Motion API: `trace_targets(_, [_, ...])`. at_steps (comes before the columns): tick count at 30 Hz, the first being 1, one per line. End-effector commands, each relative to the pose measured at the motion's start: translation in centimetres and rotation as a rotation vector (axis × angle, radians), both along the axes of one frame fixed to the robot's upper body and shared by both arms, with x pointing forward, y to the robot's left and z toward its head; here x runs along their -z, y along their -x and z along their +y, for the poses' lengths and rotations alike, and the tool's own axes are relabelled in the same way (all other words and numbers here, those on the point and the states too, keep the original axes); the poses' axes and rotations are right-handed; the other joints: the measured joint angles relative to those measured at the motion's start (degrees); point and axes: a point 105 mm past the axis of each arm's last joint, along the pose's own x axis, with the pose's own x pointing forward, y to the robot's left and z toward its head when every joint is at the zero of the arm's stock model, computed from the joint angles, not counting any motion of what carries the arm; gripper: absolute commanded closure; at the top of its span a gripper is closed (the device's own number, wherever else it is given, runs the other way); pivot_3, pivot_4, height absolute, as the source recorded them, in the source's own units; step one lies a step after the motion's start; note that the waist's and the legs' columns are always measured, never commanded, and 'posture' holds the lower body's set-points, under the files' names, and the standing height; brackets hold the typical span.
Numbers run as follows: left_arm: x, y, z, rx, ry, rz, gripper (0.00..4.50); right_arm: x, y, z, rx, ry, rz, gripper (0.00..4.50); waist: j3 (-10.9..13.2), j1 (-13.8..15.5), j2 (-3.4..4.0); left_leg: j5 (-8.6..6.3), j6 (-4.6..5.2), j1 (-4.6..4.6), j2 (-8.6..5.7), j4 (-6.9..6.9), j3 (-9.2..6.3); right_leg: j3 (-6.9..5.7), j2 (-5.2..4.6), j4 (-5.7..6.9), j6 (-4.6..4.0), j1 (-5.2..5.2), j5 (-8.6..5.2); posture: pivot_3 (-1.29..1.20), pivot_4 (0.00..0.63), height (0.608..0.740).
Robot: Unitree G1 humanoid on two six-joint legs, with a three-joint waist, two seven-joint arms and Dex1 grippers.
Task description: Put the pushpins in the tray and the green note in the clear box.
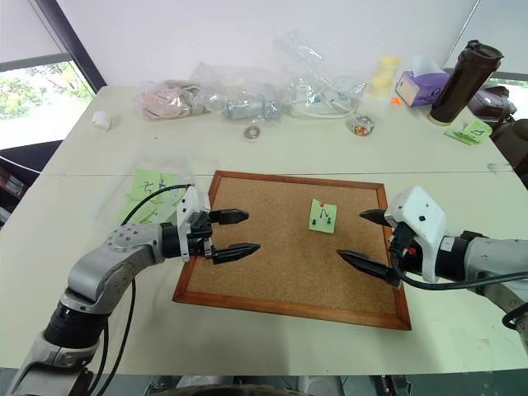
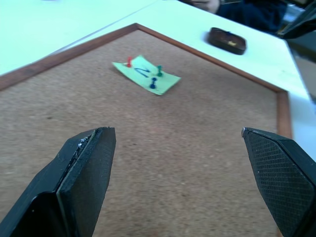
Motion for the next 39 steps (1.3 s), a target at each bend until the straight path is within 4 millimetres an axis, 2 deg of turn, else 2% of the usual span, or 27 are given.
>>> trace_targets(1, [-0.7,-0.3,0.1,-0.013,0.0,-0.064,0.02,-0.6,-0.2,0.1,-0.013,0.013,-0.034,0.0,0.0,0.0,0.0,0.0,0.0,0.0,0.0,0.0,0.0,0.0,0.0,0.0,0.0,0.0,0.0,0.0,0.15,0.74])
trace_targets(5, [-0.6,-0.5,-0.1,-0.016,0.002,-0.082,0.02,-0.4,-0.2,0.3,-0.017,0.011,-0.032,0.0,0.0,0.0,0.0,0.0,0.0,0.0,0.0,0.0,0.0,0.0,0.0,0.0,0.0,0.0,0.0,0.0,0.15,0.74])
trace_targets(8, [-0.4,-0.5,-0.2,-0.013,0.018,-0.079,0.75,-0.4,-0.3,0.4,-0.02,0.009,-0.031,0.0,0.0,0.0,0.0,0.0,0.0,0.0,0.0,0.0,0.0,0.0,0.0,0.0,0.0,0.0,0.0,0.0,0.15,0.74])
trace_targets(12, [0.6,-0.2,-0.3,0.012,-0.018,-0.087,2.81,-0.2,-0.5,0.5,-0.023,0.005,-0.032,0.0,0.0,0.0,0.0,0.0,0.0,0.0,0.0,0.0,0.0,0.0,0.0,0.0,0.0,0.0,0.0,0.0,0.15,0.74])
trace_targets(15, [2.6,-0.3,-0.5,0.008,-0.083,-0.102,4.25,0.0,-1.4,0.8,-0.012,-0.034,-0.045,0.0,0.0,-0.1,0.0,0.0,0.0,0.02,0.0,0.0,0.01,0.0,0.0,0.0,0.0,0.0,0.0,0.0,0.15,0.74])
trace_targets(16, [3.2,-0.5,-0.5,0.003,-0.117,-0.121,4.48,0.0,-1.7,0.9,-0.016,-0.036,-0.049,0.0,0.0,-0.1,0.0,0.0,0.0,0.02,0.0,0.0,0.01,-0.01,0.0,0.0,0.0,0.01,0.0,0.0,0.15,0.74])
trace_targets(22, [5.0,-0.9,-0.9,0.001,-0.156,-0.129,4.48,0.4,-3.6,1.3,-0.009,-0.051,-0.072,0.0,0.0,0.1,0.0,0.0,0.0,-0.01,-0.01,0.01,0.01,-0.01,-0.02,0.0,0.0,-0.01,0.0,0.0,0.15,0.74])
trace_targets(28, [6.9,-1.3,-0.6,-0.024,-0.222,-0.137,4.48,1.0,-6.7,1.3,0.047,-0.093,-0.101,0.0,0.0,0.0,0.03,0.0,0.0,0.05,-0.03,0.02,0.01,-0.01,-0.02,0.0,0.0,0.05,0.0,0.0,0.15,0.74])
trace_targets(33, [7.0,-1.2,-0.6,-0.039,-0.212,-0.125,4.48,2.0,-9.7,1.8,0.128,-0.197,-0.06,0.0,-0.1,0.1,0.06,0.01,0.0,0.1,-0.03,0.04,0.0,-0.01,-0.03,0.03,0.0,0.1,0.0,0.0,0.15,0.74])
trace_targets(39, [6.6,-1.1,-0.5,-0.045,-0.212,-0.13,4.48,4.1,-11.8,1.4,0.185,-0.144,-0.032,0.0,-0.1,0.0,0.07,0.01,0.0,0.08,-0.06,0.05,-0.01,-0.01,-0.03,0.04,0.0,0.08,0.0,0.0,0.15,0.74])
